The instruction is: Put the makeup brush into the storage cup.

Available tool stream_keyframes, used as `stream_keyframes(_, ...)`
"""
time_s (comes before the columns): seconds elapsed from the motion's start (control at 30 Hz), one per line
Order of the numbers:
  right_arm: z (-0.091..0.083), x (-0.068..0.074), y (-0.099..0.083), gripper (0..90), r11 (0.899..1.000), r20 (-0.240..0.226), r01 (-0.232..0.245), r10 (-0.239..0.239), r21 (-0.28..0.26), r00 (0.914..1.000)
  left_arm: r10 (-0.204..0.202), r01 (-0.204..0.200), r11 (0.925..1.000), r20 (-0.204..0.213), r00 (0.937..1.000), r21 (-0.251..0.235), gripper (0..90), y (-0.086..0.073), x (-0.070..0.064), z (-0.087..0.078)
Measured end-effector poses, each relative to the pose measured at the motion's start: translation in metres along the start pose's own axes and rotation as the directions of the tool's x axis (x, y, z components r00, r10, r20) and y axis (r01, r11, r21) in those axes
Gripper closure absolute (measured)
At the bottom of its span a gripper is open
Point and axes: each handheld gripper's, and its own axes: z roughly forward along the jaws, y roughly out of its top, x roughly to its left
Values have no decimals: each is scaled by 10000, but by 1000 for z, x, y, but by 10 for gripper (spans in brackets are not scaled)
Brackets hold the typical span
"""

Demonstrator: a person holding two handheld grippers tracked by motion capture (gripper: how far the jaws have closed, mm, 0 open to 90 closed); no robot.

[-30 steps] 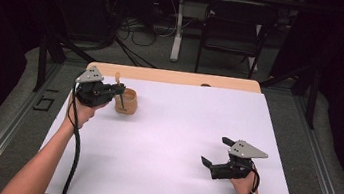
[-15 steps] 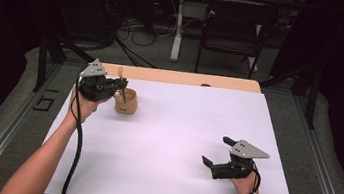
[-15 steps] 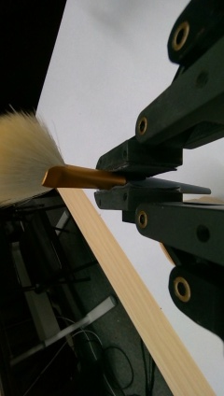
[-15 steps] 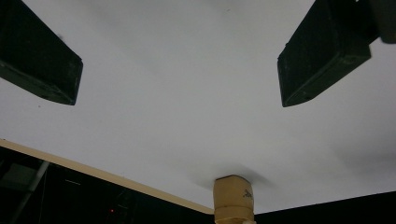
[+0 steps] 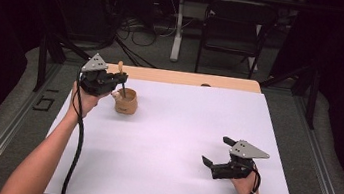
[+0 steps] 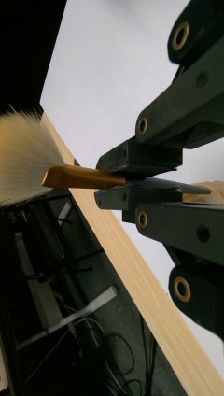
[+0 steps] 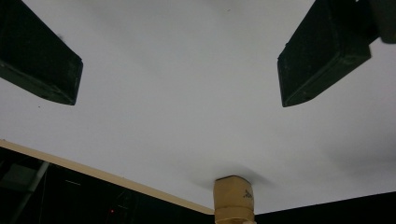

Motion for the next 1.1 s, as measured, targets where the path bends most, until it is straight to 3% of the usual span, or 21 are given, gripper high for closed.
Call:
stream_keyframes(0.67,0,0,0,0,10000,25,23,-23,-16,10000,170,-172,9998,-468,9988,-39,829,5,6,15)
stream_keyframes(1.1,-1,0,0,0,10000,39,10,-10,-74,10000,442,-421,9985,-602,9972,356,830,1,2,31)
